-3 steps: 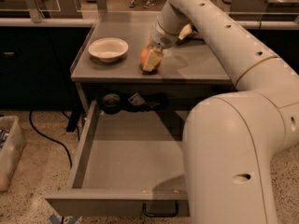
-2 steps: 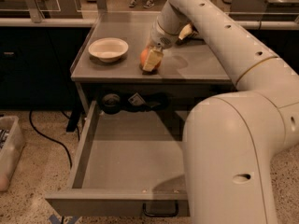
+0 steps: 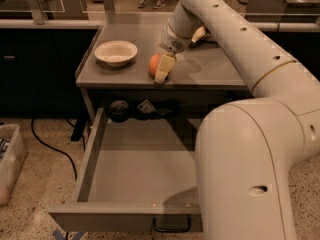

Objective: Pick orange from top drawer and place on counter

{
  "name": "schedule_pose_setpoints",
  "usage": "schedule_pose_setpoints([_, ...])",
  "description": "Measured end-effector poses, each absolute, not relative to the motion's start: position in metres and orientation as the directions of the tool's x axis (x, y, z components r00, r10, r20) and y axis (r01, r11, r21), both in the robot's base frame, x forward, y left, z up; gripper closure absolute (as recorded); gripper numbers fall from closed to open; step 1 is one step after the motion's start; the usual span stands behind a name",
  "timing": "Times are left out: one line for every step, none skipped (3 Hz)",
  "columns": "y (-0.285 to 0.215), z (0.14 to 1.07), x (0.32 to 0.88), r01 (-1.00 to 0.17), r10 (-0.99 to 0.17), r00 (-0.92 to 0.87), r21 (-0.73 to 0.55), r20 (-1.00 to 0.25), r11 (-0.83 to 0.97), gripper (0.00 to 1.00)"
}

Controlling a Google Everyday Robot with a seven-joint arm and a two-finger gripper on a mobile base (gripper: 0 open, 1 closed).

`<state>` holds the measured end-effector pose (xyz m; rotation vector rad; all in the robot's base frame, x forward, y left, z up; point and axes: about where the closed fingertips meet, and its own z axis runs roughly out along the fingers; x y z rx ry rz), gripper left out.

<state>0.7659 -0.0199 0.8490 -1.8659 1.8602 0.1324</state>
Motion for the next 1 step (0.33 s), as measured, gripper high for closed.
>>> schedule_pose_setpoints([-0.0199, 0.8490, 0.7659, -0.960, -0.911, 0.063, -0.275, -0.407, 0.057, 0.00])
